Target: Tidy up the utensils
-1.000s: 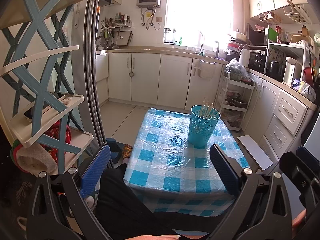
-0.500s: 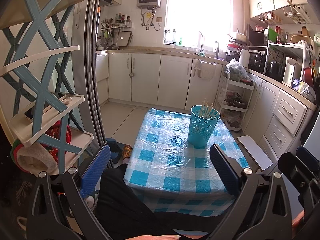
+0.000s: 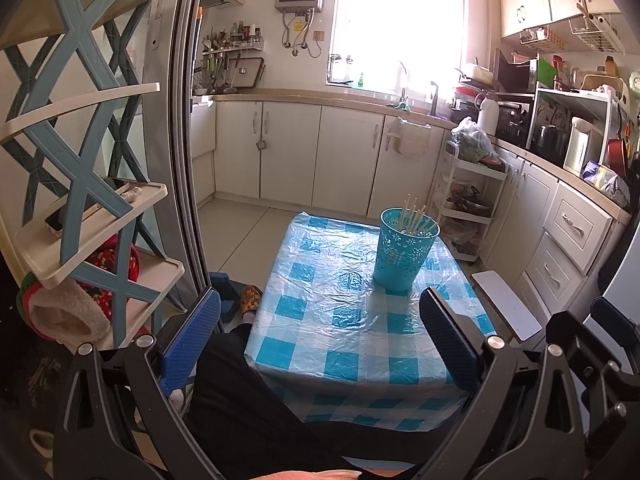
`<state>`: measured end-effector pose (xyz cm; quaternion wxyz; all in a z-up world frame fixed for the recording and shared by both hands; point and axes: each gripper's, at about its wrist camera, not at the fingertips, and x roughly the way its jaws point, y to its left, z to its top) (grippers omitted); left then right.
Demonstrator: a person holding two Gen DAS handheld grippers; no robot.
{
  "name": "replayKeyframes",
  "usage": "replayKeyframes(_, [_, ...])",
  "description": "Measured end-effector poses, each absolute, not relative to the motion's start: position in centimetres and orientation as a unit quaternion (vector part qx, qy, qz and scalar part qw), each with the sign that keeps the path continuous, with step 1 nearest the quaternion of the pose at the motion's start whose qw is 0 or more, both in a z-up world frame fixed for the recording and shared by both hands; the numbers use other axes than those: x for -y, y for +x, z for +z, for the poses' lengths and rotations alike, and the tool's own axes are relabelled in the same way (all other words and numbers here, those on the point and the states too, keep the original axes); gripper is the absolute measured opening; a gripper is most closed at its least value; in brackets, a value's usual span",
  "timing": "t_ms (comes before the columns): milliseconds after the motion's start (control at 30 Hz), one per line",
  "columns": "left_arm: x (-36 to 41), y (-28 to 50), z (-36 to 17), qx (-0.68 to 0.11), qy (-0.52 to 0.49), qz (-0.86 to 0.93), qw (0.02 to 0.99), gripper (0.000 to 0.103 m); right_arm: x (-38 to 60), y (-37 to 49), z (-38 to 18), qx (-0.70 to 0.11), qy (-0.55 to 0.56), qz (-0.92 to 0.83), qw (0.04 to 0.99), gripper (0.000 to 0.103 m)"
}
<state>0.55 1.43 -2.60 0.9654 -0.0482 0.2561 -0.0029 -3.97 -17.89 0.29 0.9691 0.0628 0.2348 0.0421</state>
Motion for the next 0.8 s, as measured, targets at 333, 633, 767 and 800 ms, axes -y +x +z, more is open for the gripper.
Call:
replayKeyframes(333, [-1.37, 0.53, -2.58, -0.256, -0.048, -0.003, 0.965, 0.096, 17.55, -3.98, 0.31, -0.237, 0.05, 0.024, 0.97, 0.096])
replayKeyframes(633, [-1.34, 0.57, -2.62, -0.257, -0.047, -0.003, 0.965, 0.096, 17.31, -4.47, 0.58, -0.225, 0.034, 0.005, 0.974, 0.096])
replayKeyframes(767, [-1.34, 0.56, -2.69, -0.257, -0.046, -0.003, 0.965, 0.096, 17.37, -4.52, 0.58, -0.224, 0.035, 0.003, 0.974, 0.096])
replayKeyframes(800, [-1.34, 0.58, -2.66, -0.257, -0.046, -0.003, 0.965, 0.096, 17.38, -4.56, 0.6, -0.223, 0.035, 0.003, 0.974, 0.096])
